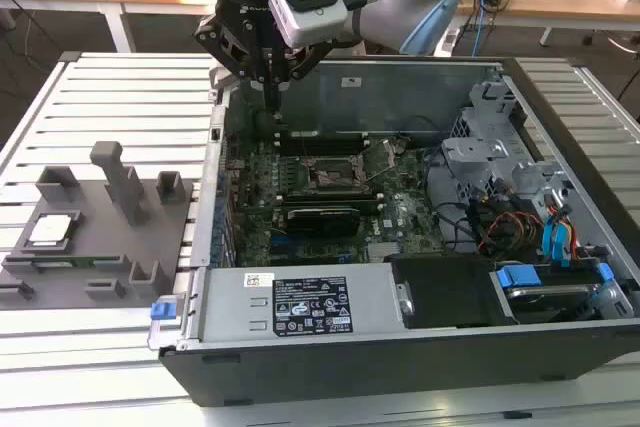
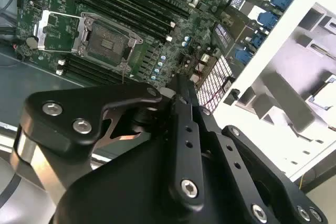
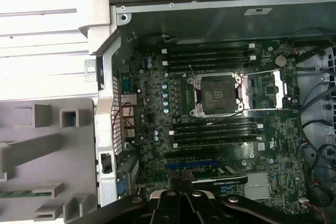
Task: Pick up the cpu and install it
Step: 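Reach for the cpu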
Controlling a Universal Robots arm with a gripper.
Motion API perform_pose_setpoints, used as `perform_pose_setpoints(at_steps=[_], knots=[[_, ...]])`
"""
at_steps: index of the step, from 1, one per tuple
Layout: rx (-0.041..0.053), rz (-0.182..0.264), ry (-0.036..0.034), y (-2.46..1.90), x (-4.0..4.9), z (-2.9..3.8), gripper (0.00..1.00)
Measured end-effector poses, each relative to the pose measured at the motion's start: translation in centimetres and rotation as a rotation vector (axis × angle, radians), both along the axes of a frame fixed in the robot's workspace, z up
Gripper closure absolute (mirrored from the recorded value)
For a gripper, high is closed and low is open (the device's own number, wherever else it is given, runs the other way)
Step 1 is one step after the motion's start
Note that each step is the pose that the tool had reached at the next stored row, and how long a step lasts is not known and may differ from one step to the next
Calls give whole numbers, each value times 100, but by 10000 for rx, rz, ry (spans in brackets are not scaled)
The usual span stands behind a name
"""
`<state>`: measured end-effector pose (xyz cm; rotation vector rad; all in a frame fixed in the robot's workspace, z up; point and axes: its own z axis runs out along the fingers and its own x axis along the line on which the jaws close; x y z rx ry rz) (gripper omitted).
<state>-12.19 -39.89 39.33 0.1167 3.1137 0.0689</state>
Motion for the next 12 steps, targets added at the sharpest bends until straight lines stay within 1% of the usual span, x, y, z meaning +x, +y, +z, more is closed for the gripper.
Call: perform_pose_setpoints(at_steps=[7, 12], knots=[[0, 1, 0, 0, -1, 0, 89], [0, 1, 0, 0, -32, 0, 89]])
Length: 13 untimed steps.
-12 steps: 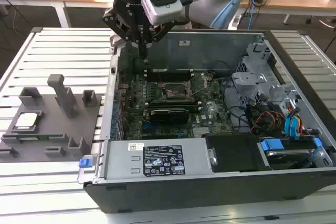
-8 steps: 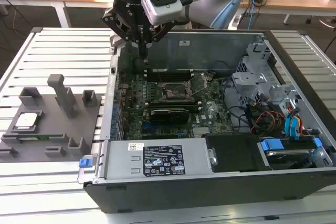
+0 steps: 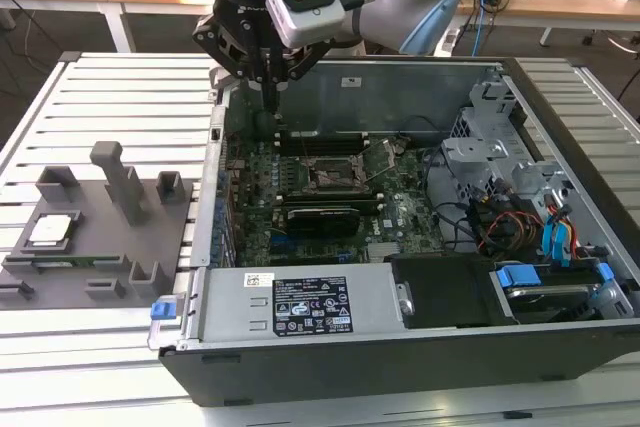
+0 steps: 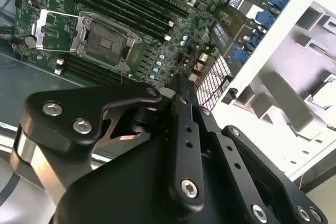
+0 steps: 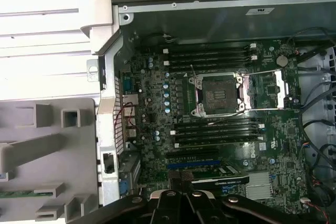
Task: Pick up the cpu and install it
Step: 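Reach for the cpu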
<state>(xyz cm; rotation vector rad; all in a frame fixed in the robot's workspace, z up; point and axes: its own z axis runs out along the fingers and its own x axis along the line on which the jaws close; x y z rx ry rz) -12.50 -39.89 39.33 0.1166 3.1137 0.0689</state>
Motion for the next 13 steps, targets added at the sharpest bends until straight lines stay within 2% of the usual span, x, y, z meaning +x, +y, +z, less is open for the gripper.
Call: perform_pose_setpoints(at_steps=[6, 10, 13], knots=[[0, -1, 0, 0, -61, 0, 89], [0, 0, 0, 0, -186, 0, 89], [0, -1, 0, 0, -226, 0, 89]])
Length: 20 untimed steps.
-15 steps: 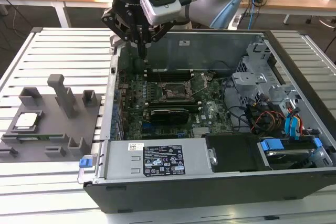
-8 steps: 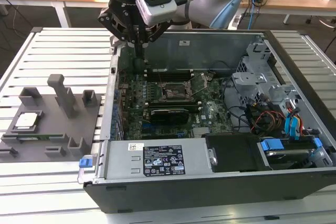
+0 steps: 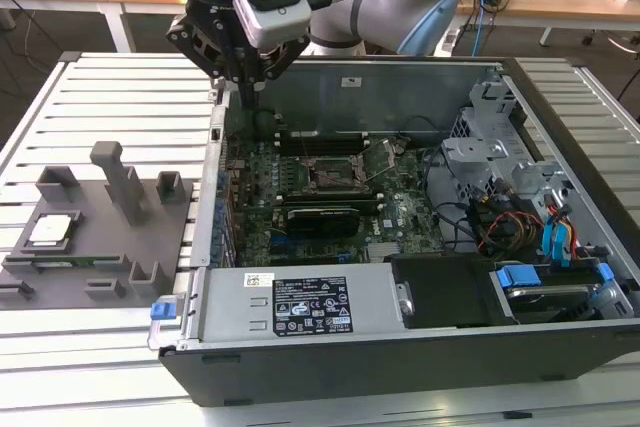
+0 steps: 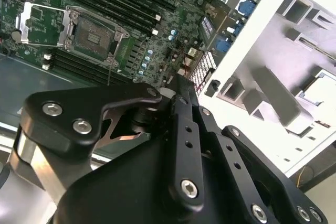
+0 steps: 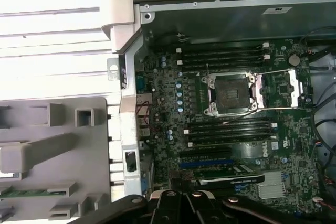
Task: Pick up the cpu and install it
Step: 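Reach for the cpu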
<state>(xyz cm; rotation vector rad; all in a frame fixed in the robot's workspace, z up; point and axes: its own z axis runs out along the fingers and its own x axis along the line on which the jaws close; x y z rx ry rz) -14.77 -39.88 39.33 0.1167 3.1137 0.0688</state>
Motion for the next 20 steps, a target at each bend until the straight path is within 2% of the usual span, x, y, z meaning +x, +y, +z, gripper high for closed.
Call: perform_pose_setpoints(at_steps=[20], knots=[[1, 1, 0, 0, -254, 0, 89]])
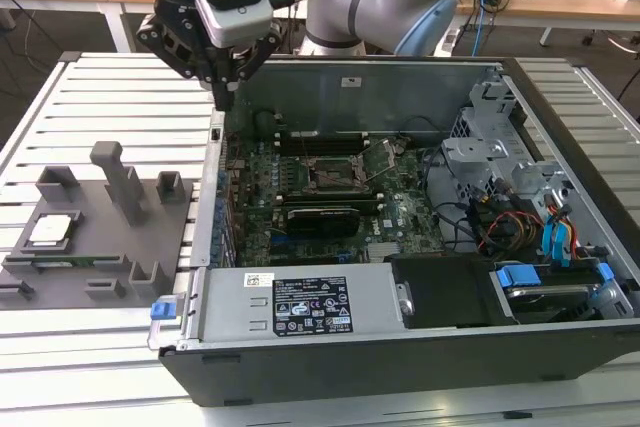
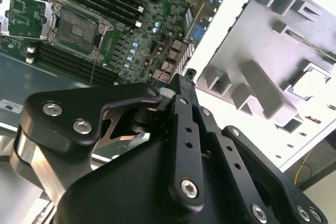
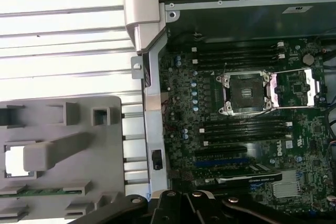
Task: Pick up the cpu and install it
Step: 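Reach for the cpu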
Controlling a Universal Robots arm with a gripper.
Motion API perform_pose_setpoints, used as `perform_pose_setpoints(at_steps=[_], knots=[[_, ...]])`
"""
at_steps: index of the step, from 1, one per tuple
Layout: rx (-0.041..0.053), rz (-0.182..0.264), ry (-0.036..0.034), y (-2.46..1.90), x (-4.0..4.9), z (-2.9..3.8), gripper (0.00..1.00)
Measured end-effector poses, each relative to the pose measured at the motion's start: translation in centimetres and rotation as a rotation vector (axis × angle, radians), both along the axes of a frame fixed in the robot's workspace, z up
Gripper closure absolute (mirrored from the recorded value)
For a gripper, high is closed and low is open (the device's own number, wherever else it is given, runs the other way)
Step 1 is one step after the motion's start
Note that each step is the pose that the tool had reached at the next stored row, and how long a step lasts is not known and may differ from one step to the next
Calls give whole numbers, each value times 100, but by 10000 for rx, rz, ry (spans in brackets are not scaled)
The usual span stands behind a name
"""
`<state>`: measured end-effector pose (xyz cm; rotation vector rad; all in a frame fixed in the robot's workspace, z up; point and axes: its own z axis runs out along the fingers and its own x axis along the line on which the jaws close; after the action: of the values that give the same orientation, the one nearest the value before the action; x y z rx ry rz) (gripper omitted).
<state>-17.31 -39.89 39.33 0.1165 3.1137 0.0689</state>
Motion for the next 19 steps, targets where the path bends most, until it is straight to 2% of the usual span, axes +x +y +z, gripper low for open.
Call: perform_pose_setpoints(at_steps=[5, 15, 19], knots=[[0, -1, 0, 0, -73, 0, 89], [0, 0, 0, 0, -126, 0, 89], [-1, 0, 0, 0, -173, 0, 89]])
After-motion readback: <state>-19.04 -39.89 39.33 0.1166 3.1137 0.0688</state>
